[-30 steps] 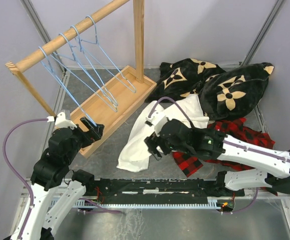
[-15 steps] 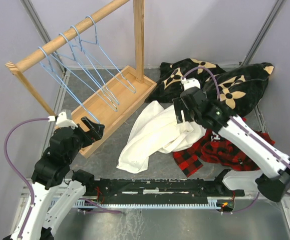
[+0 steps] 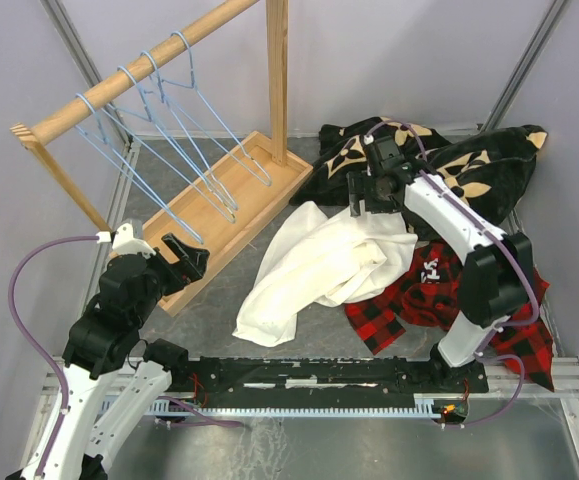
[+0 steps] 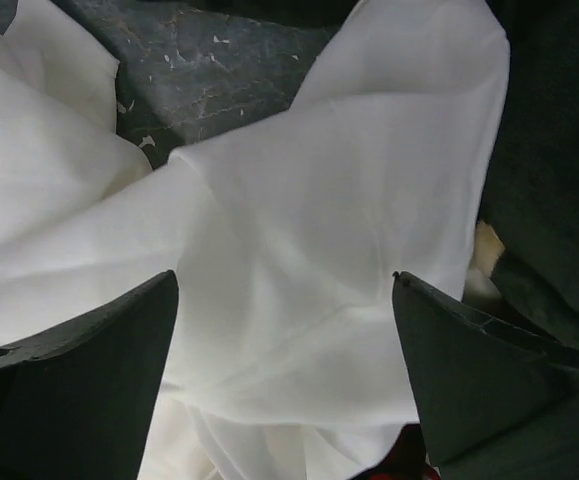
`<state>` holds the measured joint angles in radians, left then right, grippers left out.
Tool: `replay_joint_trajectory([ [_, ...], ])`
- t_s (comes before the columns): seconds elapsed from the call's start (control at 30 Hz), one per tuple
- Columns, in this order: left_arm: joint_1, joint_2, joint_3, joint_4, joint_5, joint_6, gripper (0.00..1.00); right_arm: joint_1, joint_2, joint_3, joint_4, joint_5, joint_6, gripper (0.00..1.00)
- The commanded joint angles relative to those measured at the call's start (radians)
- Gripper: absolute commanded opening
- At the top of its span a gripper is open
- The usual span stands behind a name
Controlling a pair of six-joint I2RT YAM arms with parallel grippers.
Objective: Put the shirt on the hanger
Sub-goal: Adjust the shirt at the center of the board.
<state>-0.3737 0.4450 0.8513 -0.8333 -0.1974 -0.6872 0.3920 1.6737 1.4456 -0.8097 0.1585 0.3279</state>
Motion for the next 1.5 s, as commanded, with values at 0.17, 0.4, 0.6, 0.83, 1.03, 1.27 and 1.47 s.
replay_joint_trajectory([
  [0.17,-0.004,0.000,0.019,0.010,0.015,0.038,0.96,0.000,0.080,0.039,0.082,-0.012,-0.024,0.56],
  [0.4,-0.004,-0.002,0.019,0.009,0.006,0.037,0.95,0.000,-0.177,0.011,0.160,-0.007,-0.058,0.00],
  [0.6,-0.004,-0.005,0.020,0.006,0.003,0.035,0.95,0.000,-0.348,0.155,0.152,-0.009,-0.096,0.00],
  [0.83,-0.004,-0.010,0.019,0.006,-0.002,0.031,0.95,0.000,-0.347,0.460,0.057,0.016,-0.137,0.00],
  [1.03,-0.004,-0.012,0.021,0.008,0.001,0.026,0.95,0.000,-0.214,0.895,-0.071,-0.005,-0.162,0.00],
  [1.27,-0.004,-0.010,0.035,0.016,0.010,0.028,0.95,0.001,-0.162,1.056,-0.049,-0.096,-0.161,0.00],
  [1.47,-0.003,-0.009,0.049,0.010,0.004,0.038,0.95,0.050,-0.188,0.952,-0.061,-0.234,-0.151,0.00],
])
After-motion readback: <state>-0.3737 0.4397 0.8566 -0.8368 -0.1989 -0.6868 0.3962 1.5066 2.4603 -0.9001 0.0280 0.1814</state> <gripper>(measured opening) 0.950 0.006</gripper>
